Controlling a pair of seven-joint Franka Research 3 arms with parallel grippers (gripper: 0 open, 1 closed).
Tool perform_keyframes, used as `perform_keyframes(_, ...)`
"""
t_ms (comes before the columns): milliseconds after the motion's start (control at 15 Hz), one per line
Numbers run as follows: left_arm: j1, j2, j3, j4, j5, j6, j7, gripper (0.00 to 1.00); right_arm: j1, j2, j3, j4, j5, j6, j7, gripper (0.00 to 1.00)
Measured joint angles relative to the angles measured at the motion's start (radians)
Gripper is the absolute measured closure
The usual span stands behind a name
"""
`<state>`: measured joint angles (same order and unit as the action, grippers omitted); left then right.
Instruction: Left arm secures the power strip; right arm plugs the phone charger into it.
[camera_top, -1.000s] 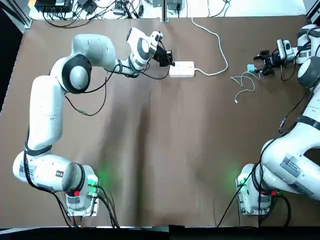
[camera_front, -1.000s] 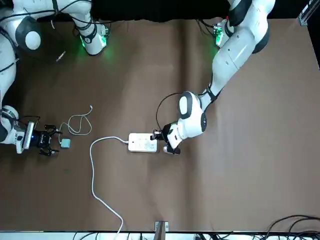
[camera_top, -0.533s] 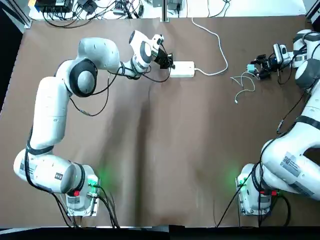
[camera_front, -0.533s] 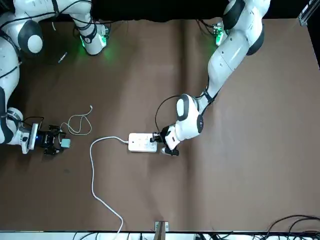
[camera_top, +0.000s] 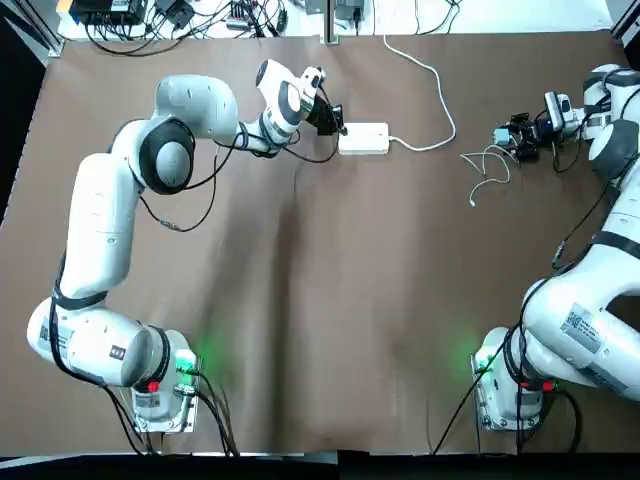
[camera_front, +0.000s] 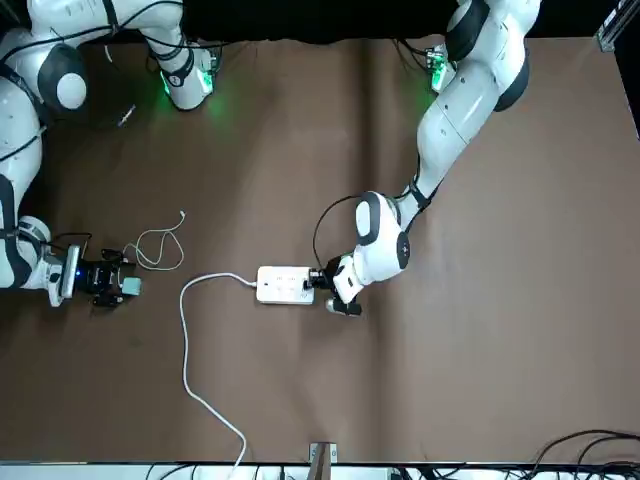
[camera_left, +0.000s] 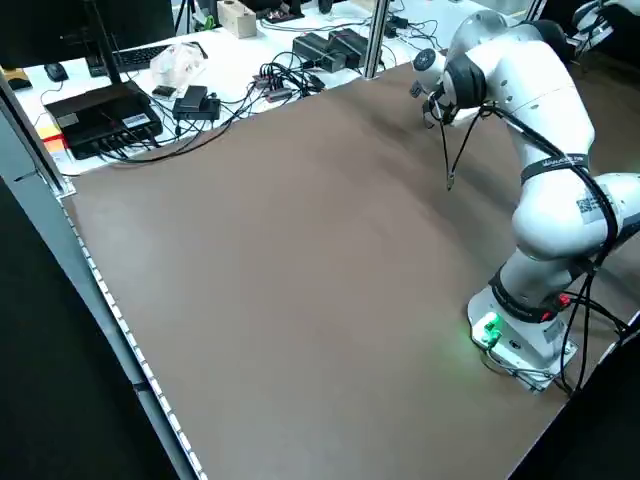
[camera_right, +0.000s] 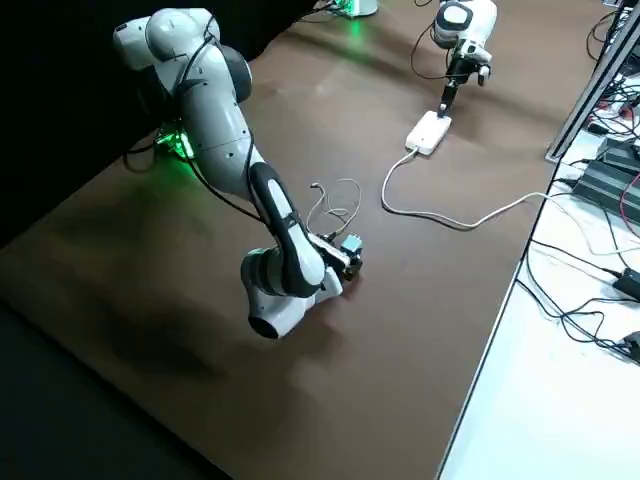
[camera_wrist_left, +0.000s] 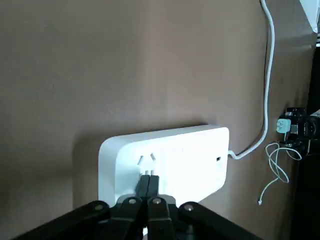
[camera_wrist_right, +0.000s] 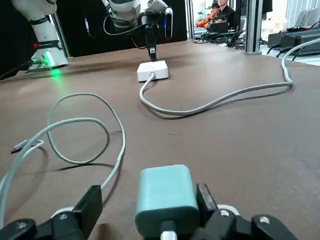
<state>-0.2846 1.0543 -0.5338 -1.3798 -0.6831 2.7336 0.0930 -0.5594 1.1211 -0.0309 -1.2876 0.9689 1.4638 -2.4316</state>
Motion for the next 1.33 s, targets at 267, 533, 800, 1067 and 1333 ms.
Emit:
perform_keyframes(267,-0.004,0.003,0.002,0.000,0.000,0.015,0.012,0.99,-0.004,0.019,0.001,0.003,0.039,-0.009,-0.027,0.18)
perform_keyframes(533,-0.005,0.004,0.001,0.000,0.000,0.021,0.035,0.99,-0.004,0.029,0.006,0.004,0.073,-0.009,-0.060,0.19)
perform_keyframes(800,-0.005,0.004,0.001,0.000,0.000,0.023,0.035,0.99,-0.005,0.035,0.006,0.008,0.076,-0.009,-0.092,0.19)
perform_keyframes(1067,-0.005,0.004,0.001,0.000,0.000,0.024,0.035,0.99,-0.006,0.037,0.006,0.011,0.077,-0.011,-0.103,0.19)
perform_keyframes(1333,-0.005,0.004,0.001,0.000,0.000,0.024,0.035,0.99,-0.007,0.037,0.006,0.011,0.077,-0.011,-0.105,0.20)
